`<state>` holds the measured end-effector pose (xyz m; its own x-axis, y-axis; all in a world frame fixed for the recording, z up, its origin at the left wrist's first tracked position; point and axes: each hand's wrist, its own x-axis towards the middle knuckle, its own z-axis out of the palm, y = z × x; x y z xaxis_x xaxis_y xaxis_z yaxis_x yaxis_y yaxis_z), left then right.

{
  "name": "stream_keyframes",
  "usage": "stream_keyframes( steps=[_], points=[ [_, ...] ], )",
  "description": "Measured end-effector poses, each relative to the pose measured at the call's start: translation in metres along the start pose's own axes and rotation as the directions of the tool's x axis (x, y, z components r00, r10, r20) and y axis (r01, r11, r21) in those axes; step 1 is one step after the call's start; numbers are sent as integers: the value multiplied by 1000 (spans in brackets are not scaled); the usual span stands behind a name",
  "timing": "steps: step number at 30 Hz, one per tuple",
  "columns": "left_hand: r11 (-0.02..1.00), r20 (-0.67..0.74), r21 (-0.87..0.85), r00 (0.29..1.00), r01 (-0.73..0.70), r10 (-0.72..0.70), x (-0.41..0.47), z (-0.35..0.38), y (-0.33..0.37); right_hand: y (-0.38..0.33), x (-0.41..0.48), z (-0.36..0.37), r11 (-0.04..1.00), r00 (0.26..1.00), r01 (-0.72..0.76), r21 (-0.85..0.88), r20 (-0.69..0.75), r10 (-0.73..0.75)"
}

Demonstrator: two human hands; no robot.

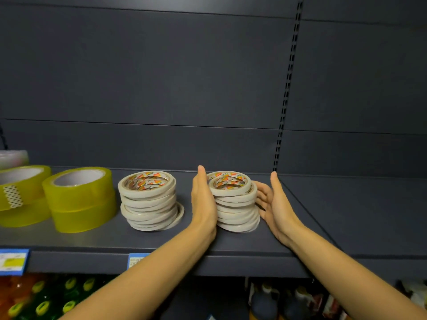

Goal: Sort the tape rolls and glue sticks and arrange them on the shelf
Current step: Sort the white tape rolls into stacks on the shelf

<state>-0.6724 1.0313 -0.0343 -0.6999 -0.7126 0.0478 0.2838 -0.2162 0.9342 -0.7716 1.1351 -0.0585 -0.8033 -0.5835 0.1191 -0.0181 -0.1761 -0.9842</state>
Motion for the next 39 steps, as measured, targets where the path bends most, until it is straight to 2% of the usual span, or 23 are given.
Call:
stream_keyframes(
  steps=[4,8,16,24,32,39],
  points=[
    [998,-25,-2,997,-67,66,3,6,-9,1,6,10,1000,1000,21,-8,13,-21],
    [996,10,19,996,-85,85,9,10,-15,0,11,20,999,998,-51,-3,25,51],
    [1000,121,0,992,22,-22,33,7,-13,2,18,22,995,999,-50,91,9,49],
    [999,-31,-24,999,21,-22,43,16,-25,5,29,32,987,973,-156,39,-166,161],
    [995,153,-91,988,40,-25,51,12,-25,4,35,24,988,990,-115,107,-71,123],
    [999,132,-37,991,39,-34,56,19,-31,6,42,24,987,981,-123,101,-141,136]
  ],
)
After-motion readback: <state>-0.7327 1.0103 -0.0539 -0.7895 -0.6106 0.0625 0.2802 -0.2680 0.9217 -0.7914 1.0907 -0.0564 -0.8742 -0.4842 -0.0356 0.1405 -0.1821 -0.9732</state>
